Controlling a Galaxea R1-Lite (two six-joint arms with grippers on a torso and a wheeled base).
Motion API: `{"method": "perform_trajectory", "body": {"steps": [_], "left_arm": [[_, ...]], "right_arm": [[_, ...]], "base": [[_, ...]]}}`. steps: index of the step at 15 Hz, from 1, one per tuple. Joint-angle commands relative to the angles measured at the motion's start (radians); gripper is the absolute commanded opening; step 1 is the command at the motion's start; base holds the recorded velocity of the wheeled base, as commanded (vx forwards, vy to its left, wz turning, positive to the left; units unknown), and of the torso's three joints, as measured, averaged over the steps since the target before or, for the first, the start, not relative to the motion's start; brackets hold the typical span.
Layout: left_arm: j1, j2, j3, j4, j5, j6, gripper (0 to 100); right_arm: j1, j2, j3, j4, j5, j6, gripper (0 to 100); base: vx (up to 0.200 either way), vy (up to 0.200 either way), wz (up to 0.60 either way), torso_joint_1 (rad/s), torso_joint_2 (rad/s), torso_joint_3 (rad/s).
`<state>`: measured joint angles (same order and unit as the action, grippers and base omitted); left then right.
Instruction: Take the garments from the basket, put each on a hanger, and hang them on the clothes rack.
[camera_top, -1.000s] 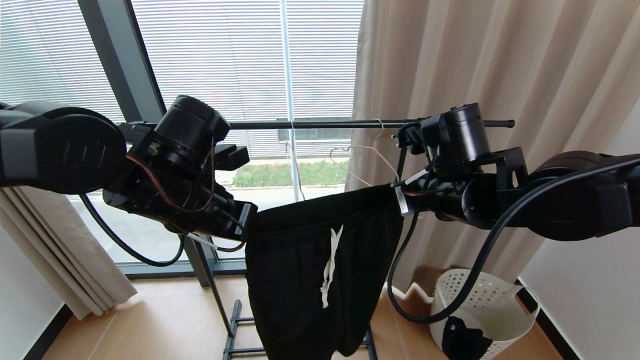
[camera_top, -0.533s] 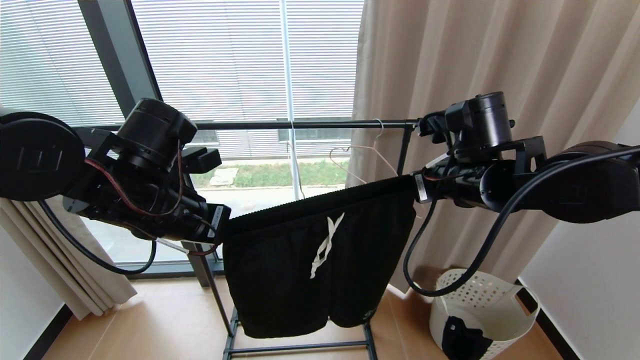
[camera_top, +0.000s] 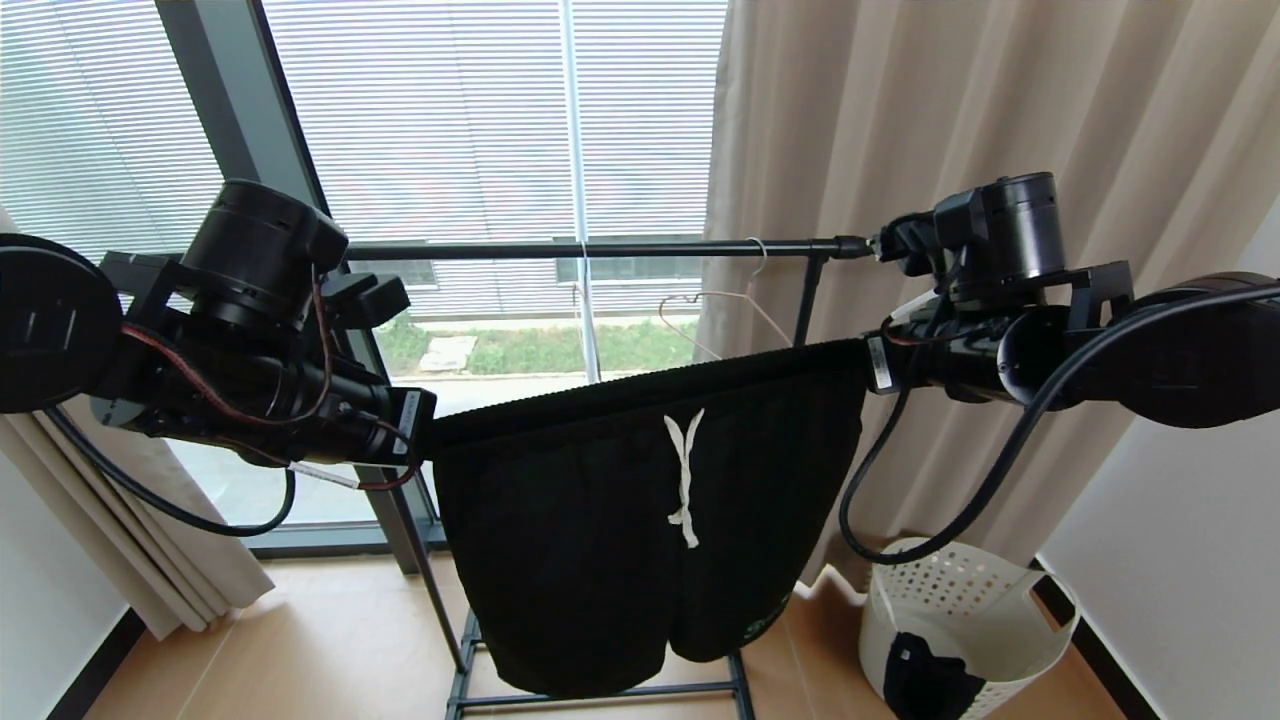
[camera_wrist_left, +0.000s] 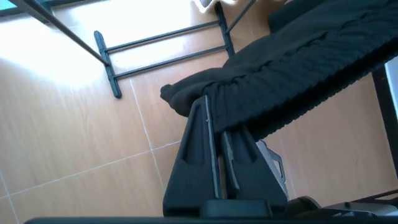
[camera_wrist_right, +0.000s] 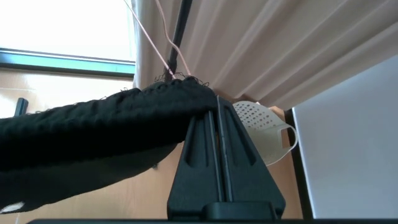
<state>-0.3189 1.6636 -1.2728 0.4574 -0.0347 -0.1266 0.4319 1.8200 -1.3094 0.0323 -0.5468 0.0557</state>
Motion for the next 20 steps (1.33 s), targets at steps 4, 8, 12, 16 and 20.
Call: {"method": "perform_trajectory", "body": {"steps": [4, 8, 12, 16, 20], "left_arm": [[-0.002, 0.076, -0.086, -0.080, -0.008, 0.036, 0], [-0.005, 0.199, -0.263, -0.082, -0.037, 0.033, 0], [-0.005, 0.294, -0.416, -0.082, -0.039, 0.013, 0], [-0.005, 0.367, -0.536, -0.082, -0.039, 0.007, 0], [-0.002, 0.406, -0.619, -0.082, -0.039, -0.008, 0]], "right_arm": [[0.099, -0.062, 0.084, 0.000, 0.001, -0.030, 0], [0.203, -0.113, 0.180, -0.002, 0.027, -0.089, 0], [0.277, -0.134, 0.245, -0.002, 0.090, -0.137, 0], [0.344, -0.134, 0.260, 0.001, 0.160, -0.143, 0], [0.400, -0.168, 0.302, -0.002, 0.222, -0.143, 0]], "base": [[0.000, 0.000, 0.00, 0.000, 0.00, 0.000], [0.000, 0.000, 0.00, 0.000, 0.00, 0.000], [0.000, 0.000, 0.00, 0.000, 0.00, 0.000], [0.000, 0.000, 0.00, 0.000, 0.00, 0.000], [0.000, 0.000, 0.00, 0.000, 0.00, 0.000]]}}
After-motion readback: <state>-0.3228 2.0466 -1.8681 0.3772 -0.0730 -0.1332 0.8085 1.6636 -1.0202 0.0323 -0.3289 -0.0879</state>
